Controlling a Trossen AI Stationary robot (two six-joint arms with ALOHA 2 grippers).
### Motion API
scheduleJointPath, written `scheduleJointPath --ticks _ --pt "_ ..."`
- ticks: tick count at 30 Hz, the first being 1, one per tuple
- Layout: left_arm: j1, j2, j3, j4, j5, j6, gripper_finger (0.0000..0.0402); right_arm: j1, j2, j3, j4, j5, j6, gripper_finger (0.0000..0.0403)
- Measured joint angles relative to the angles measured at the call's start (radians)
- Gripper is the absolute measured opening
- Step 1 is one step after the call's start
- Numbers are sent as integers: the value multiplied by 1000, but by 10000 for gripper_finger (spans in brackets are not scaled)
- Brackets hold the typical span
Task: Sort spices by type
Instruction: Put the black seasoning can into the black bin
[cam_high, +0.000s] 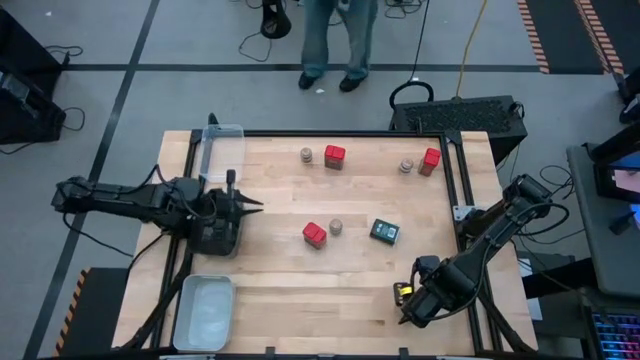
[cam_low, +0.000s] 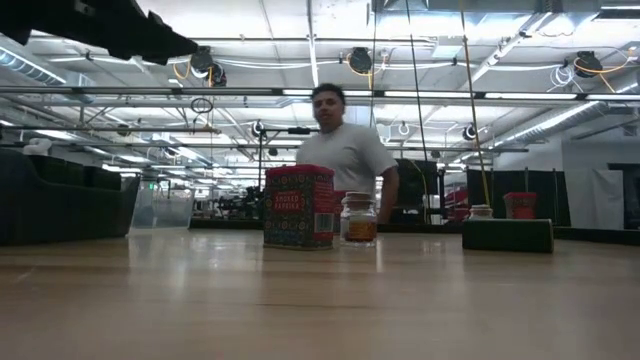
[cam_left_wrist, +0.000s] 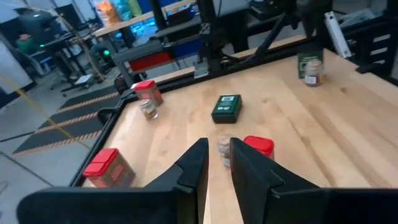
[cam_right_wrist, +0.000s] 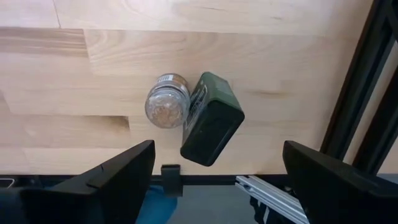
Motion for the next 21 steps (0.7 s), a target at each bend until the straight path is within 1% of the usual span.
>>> scheduleJointPath --ticks 4,14,17,21 --pt "31 0 0 2 85 0 73 2 -1 0 -14 5 14 336" --pt "64 0 0 1 138 0 73 2 -6 0 -44 8 27 336" --pt "64 0 0 0 162 -1 73 2 -6 0 -24 15 28 336" --pt "64 0 0 -1 181 0 73 10 -6 -56 54 20 34 336"
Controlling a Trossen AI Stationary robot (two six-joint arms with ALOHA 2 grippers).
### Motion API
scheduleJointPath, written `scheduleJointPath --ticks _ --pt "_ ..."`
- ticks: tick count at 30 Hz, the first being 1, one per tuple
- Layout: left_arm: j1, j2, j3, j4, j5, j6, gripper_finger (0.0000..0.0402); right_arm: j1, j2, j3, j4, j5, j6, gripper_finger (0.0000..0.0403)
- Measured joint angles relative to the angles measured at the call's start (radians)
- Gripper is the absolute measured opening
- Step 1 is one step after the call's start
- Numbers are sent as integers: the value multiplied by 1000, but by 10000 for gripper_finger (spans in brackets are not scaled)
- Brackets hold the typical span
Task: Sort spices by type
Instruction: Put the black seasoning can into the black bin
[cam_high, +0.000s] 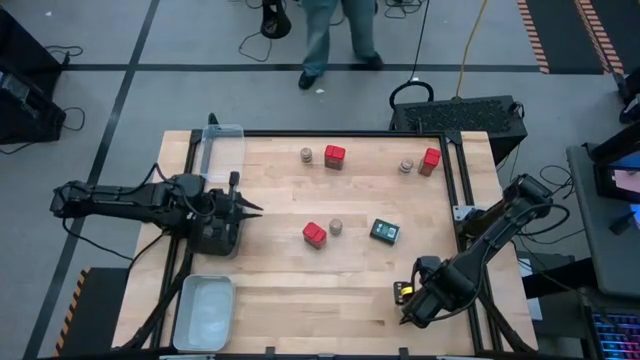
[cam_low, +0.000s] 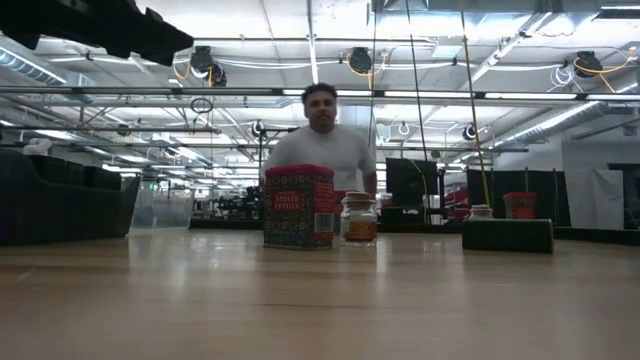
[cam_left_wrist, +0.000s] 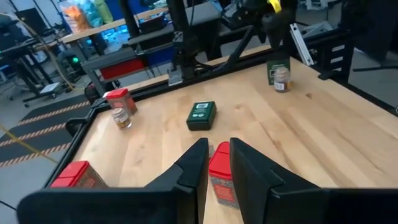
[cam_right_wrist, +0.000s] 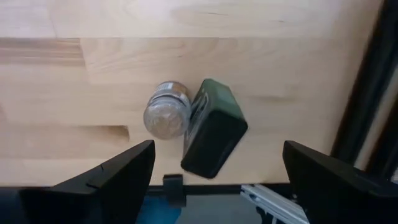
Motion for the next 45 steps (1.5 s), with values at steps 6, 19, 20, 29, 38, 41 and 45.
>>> scheduleJointPath --ticks 6,19,20,29,38,41,45 --pt "0 0 0 0 0 0 73 4 0 -115 162 0 0 336" --pt "0 0 0 0 0 -1 73 44 1 -156 243 -7 11 327" --pt "0 0 0 0 0 -1 73 46 1 -156 246 -6 13 323" --pt "0 0 0 0 0 -1 73 51 15 -156 246 8 14 261" --pt "0 0 0 -2 0 -1 73 51 33 -156 257 8 11 237" --pt "0 0 0 -2 0 -1 73 51 33 -156 263 8 11 225" --pt "0 0 0 -2 0 -1 73 51 33 -156 268 7 7 197"
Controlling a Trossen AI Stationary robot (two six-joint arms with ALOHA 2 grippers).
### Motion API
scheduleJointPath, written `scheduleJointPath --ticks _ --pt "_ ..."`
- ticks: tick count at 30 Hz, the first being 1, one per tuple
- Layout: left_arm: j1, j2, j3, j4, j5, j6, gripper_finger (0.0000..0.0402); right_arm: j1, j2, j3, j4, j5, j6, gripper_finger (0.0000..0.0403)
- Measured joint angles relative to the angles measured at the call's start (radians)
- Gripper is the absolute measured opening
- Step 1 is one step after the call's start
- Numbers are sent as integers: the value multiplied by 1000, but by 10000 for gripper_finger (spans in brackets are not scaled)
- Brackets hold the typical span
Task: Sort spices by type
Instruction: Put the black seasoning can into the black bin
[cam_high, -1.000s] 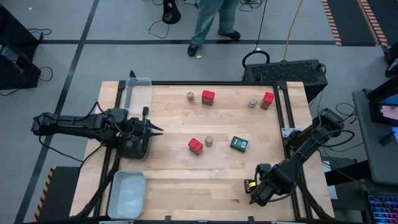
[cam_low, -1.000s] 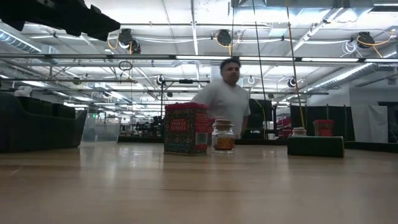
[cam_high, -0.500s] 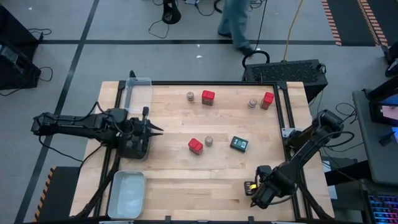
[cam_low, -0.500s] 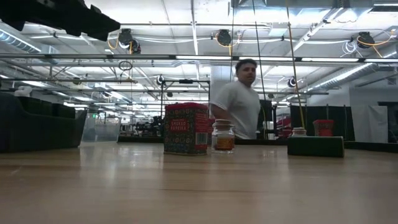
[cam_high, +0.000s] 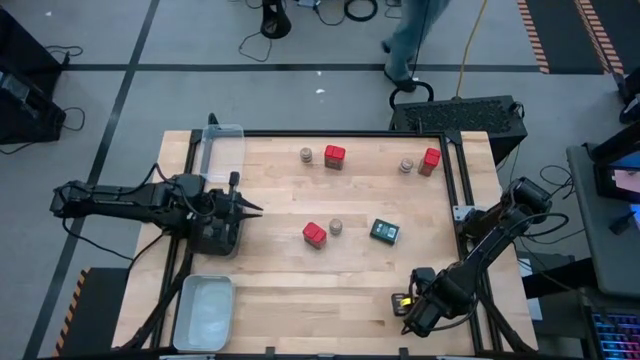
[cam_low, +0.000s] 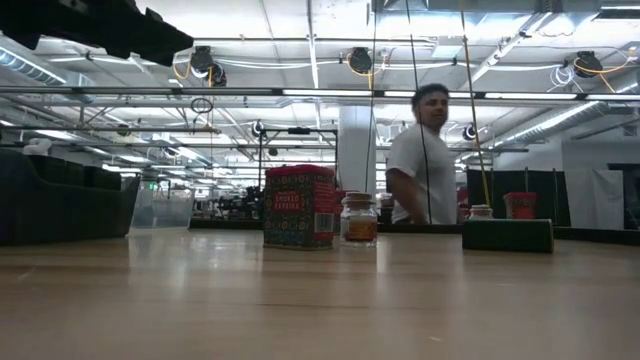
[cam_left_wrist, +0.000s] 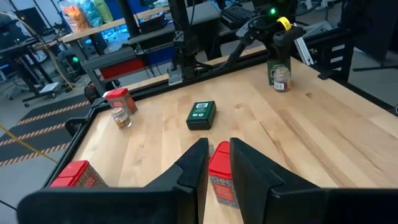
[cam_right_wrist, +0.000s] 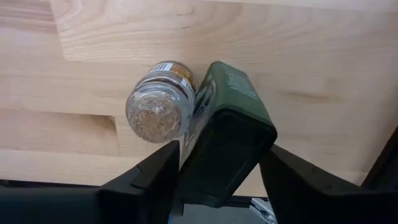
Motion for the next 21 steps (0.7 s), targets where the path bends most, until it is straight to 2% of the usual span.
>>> scheduleJointPath --ticks 10,15,21 --pt "0 0 0 1 0 0 73 0 0 1 -11 -14 -15 111" --pt "0 0 0 2 0 0 73 0 -24 0 -57 -34 -19 108" --pt "0 0 0 6 17 -10 73 -12 -111 8 -140 -23 -25 109"
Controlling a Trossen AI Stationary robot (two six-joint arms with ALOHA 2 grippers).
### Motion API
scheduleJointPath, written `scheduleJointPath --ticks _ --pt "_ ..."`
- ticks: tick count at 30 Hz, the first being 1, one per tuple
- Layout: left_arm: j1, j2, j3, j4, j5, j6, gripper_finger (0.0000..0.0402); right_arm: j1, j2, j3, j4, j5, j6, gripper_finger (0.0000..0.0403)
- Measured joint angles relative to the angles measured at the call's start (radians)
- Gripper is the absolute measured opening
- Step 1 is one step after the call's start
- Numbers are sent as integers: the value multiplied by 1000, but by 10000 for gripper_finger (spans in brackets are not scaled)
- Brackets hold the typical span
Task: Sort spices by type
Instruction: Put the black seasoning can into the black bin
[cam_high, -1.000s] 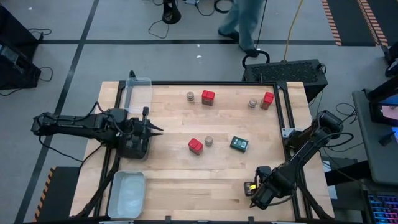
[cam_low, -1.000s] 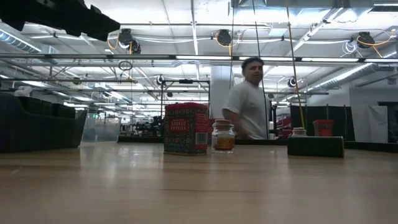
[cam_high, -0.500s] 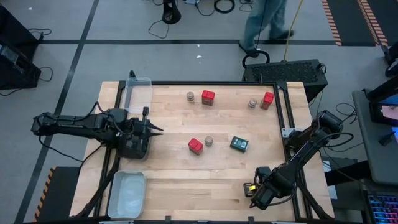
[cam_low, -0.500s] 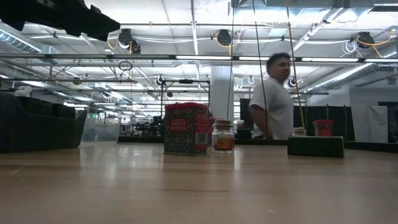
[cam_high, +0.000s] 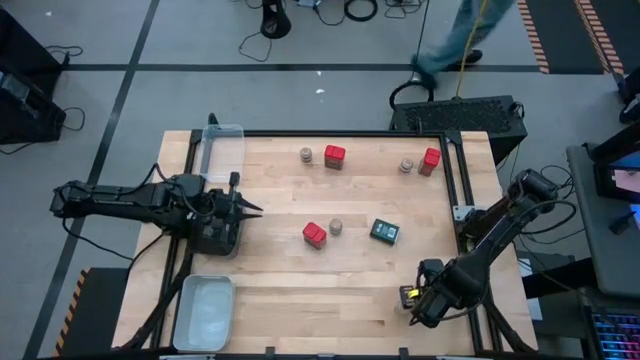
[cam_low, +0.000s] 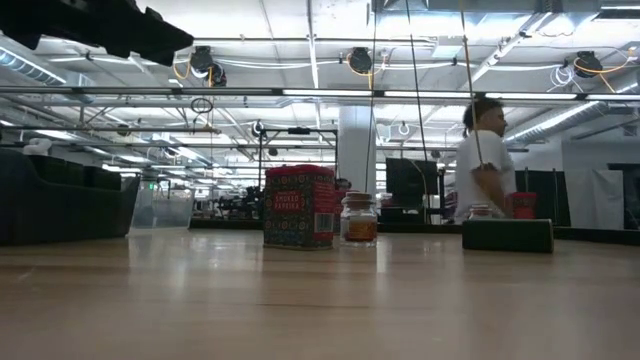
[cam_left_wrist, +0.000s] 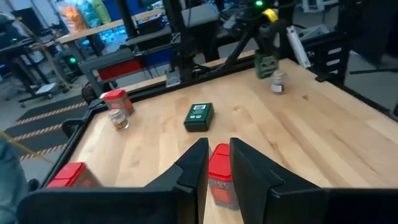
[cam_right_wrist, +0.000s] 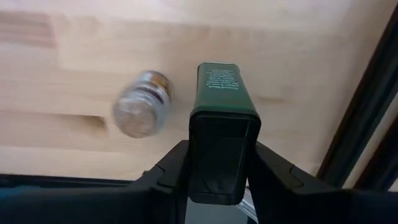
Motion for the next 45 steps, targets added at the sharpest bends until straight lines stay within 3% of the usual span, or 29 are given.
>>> scheduleJointPath --ticks 8,13,17,22,27,33,38,45 --pt "0 16 0 46 111 -79 73 -64 -120 0 -73 95 -121 107" --pt "-1 43 0 98 114 -139 73 -122 -160 0 -151 159 -239 106" --pt "-2 71 0 134 114 -153 73 -171 -165 0 -124 283 -371 108" --pt "-11 129 0 131 117 -248 73 -231 -138 0 60 398 -599 108" --pt "-52 215 0 205 118 -301 78 -289 -93 1 310 435 -848 109" --pt "-104 321 0 308 116 -311 141 -344 -5 1 560 431 -1082 108" --pt "-110 389 0 392 112 -433 202 -379 51 1 701 428 -1231 109" --pt "-122 498 0 457 136 -489 226 -433 115 1 872 389 -1398 109"
